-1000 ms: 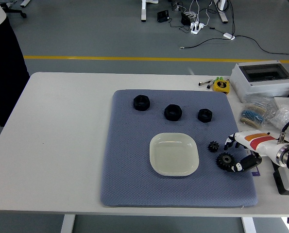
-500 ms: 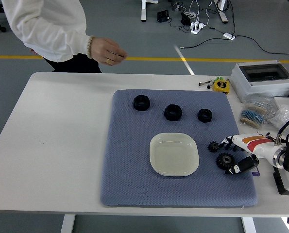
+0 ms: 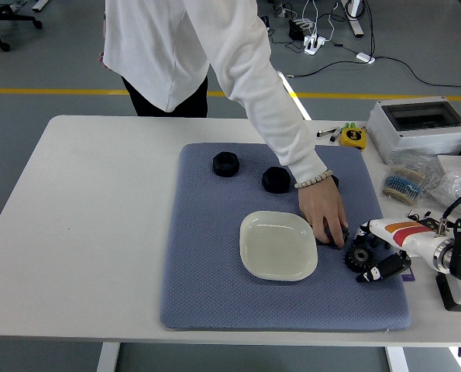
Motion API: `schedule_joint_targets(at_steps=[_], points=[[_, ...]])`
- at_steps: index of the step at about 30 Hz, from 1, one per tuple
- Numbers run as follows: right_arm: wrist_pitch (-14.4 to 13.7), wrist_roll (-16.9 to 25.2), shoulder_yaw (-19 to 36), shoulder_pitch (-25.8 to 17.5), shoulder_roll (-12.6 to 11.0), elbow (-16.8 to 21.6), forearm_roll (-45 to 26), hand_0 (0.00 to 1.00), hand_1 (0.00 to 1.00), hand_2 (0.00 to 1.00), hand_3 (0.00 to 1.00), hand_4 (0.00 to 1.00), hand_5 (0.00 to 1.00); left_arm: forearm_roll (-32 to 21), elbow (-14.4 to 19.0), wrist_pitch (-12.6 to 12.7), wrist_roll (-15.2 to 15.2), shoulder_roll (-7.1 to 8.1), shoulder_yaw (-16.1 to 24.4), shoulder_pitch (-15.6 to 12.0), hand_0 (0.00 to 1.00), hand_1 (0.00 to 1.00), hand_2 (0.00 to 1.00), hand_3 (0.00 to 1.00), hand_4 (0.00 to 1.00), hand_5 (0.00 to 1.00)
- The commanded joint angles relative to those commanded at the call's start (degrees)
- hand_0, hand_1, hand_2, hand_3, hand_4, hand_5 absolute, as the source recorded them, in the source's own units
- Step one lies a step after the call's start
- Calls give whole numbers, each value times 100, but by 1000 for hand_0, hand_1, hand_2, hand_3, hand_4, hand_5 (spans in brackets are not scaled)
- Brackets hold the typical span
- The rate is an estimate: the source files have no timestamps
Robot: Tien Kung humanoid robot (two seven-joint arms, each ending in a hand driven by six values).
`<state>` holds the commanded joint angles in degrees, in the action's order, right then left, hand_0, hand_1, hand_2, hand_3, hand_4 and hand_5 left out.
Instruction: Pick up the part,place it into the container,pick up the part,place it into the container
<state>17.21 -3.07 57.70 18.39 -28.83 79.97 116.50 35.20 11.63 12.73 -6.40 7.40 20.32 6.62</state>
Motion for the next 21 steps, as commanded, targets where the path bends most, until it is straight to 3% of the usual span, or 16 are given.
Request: schedule_joint_targets(at_steps=[9, 10, 15, 16, 21], points=[[-261, -110, -75, 23, 82, -112, -191, 383, 494, 538, 529, 972, 401, 60, 2, -7, -18, 4, 35, -20, 707, 638, 676, 581, 677, 635], [-287, -120, -77, 23, 84, -117, -193, 308, 443, 500, 507, 892, 423, 64, 2, -8, -19, 3, 38, -22, 707, 638, 676, 580, 677, 636], [-431, -139, -91, 19, 85, -136, -183, 308, 443, 500, 507, 892, 423, 90, 5, -12, -27, 5, 50, -30, 707, 638, 676, 580, 677, 636], [-475, -136, -91, 16, 87, -140, -172, 234, 410, 465, 489, 798, 441, 96, 6, -13, -28, 6, 52, -31, 707, 639, 676, 581, 677, 635], [-569, -126, -74, 12, 89, -156, -135, 234, 410, 465, 489, 798, 441, 104, 7, -16, -28, 8, 48, -16, 707, 639, 676, 581, 677, 635]])
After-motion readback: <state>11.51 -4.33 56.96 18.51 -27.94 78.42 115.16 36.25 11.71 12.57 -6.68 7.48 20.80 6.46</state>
